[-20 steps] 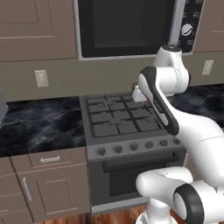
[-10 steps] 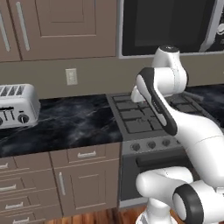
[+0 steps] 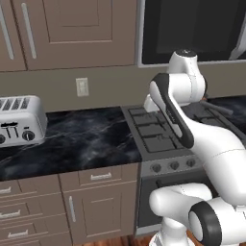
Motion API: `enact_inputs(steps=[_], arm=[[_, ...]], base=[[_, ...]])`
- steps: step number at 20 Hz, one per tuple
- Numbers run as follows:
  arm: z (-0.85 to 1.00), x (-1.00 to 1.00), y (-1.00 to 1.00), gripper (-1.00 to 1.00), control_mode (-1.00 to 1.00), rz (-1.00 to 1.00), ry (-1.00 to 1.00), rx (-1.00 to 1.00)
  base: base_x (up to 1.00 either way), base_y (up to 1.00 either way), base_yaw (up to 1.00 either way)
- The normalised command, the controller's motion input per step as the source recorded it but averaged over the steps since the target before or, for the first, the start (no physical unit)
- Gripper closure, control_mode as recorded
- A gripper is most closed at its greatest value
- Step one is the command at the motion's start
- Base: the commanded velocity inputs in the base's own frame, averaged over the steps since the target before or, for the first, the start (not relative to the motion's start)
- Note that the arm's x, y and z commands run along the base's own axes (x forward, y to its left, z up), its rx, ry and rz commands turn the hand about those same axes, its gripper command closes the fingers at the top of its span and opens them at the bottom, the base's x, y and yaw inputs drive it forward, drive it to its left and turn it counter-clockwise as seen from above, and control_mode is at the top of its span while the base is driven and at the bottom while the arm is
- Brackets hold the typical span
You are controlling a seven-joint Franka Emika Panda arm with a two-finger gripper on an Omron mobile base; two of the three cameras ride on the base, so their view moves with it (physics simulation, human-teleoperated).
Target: Wait until the marinara sauce is simmered to a deep red color and then turn off the stove.
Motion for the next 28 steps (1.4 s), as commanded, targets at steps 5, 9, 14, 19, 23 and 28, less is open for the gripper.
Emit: enact_inputs(steps=[5, 9, 14, 19, 23, 28], arm=[[0.0, 0.0, 0.0, -1.0, 1.0, 0.0, 0.0, 0.0], [0.0, 0.0, 0.0, -1.0, 1.0, 0.0, 0.0, 0.0], [0.0, 0.0, 0.0, -1.0, 1.0, 0.0, 0.0, 0.0], [0.0, 0.0, 0.0, -1.0, 1.0, 0.0, 0.0, 0.0], [0.0, 0.0, 0.0, -1.0, 1.0, 0.0, 0.0, 0.0], [0.0, 0.0, 0.0, -1.0, 1.0, 0.0, 0.0, 0.0]], base=[[0.41, 0.0, 0.0], [0.31, 0.0, 0.0], [0.22, 0.0, 0.0], [0.0, 0.0, 0.01], [0.0, 0.0, 0.0], [0.0, 0.0, 0.0]])
